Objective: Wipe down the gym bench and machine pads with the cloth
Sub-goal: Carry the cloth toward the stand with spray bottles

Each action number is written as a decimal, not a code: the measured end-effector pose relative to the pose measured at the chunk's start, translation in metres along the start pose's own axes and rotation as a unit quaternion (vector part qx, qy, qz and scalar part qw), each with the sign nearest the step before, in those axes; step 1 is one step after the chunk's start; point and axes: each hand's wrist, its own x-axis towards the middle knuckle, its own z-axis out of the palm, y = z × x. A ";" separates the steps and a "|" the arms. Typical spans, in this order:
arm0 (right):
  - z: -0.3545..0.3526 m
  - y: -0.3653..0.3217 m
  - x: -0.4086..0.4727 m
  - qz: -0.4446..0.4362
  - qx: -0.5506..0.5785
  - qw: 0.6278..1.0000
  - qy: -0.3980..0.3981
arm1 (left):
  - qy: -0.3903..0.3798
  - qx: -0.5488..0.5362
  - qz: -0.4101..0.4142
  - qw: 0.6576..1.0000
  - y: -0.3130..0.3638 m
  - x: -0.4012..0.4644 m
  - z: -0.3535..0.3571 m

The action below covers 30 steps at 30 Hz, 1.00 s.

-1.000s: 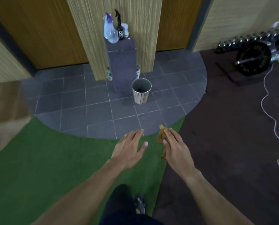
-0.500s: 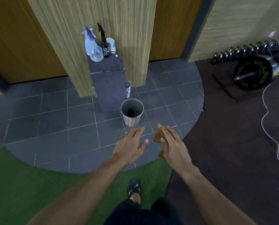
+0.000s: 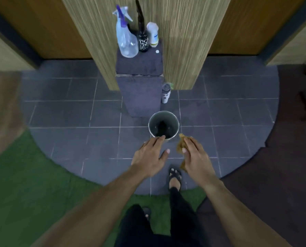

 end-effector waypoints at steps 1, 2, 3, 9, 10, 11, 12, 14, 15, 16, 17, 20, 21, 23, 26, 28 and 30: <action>0.003 0.012 0.020 -0.006 -0.001 1.000 -0.013 | 0.000 -0.007 -0.015 1.000 0.001 0.021 0.006; 0.009 0.023 0.039 -0.010 -0.002 0.999 -0.031 | 0.000 -0.013 -0.037 0.999 0.000 0.041 0.012; 0.018 0.034 0.057 -0.008 0.001 0.999 -0.043 | -0.001 -0.016 -0.053 0.998 -0.004 0.062 0.019; 0.121 0.120 0.139 0.048 0.042 0.994 -0.085 | -0.029 0.001 -0.078 0.997 -0.067 0.160 0.102; 0.145 0.137 0.148 0.058 0.043 0.994 -0.086 | -0.040 0.007 -0.075 0.996 -0.082 0.175 0.120; 0.169 0.152 0.156 0.073 0.043 0.993 -0.087 | -0.051 0.010 -0.073 0.996 -0.098 0.190 0.140; 0.195 0.167 0.163 0.080 0.043 0.992 -0.089 | -0.058 0.012 -0.076 0.995 -0.115 0.204 0.159; 0.243 0.192 0.175 0.086 0.050 0.991 -0.085 | -0.065 0.020 -0.075 0.995 -0.146 0.231 0.196; 0.265 0.205 0.180 0.088 0.048 0.992 -0.079 | -0.067 0.022 -0.071 0.995 -0.160 0.245 0.213; 0.286 0.216 0.185 0.091 0.049 0.992 -0.073 | -0.067 0.021 -0.068 0.995 -0.173 0.257 0.229; 0.310 0.229 0.190 0.092 0.045 0.992 -0.069 | -0.065 0.019 -0.065 0.996 -0.187 0.269 0.249; 0.356 0.249 0.199 0.080 0.047 0.995 -0.046 | -0.051 0.043 -0.036 0.997 -0.215 0.289 0.277; 0.373 0.256 0.201 0.083 0.047 0.994 -0.049 | -0.047 0.049 -0.028 0.997 -0.224 0.294 0.287; 0.401 0.272 0.197 0.078 0.014 0.993 -0.085 | -0.048 0.066 -0.014 0.997 -0.239 0.299 0.306; 0.415 0.289 0.186 0.030 -0.125 0.978 -0.162 | -0.060 0.077 0.003 0.995 -0.250 0.303 0.327; 0.405 0.290 0.185 0.002 -0.155 0.971 -0.180 | -0.065 0.094 0.018 0.993 -0.252 0.306 0.332; 0.392 0.294 0.186 0.004 -0.143 0.974 -0.174 | -0.056 0.098 0.031 0.993 -0.247 0.313 0.332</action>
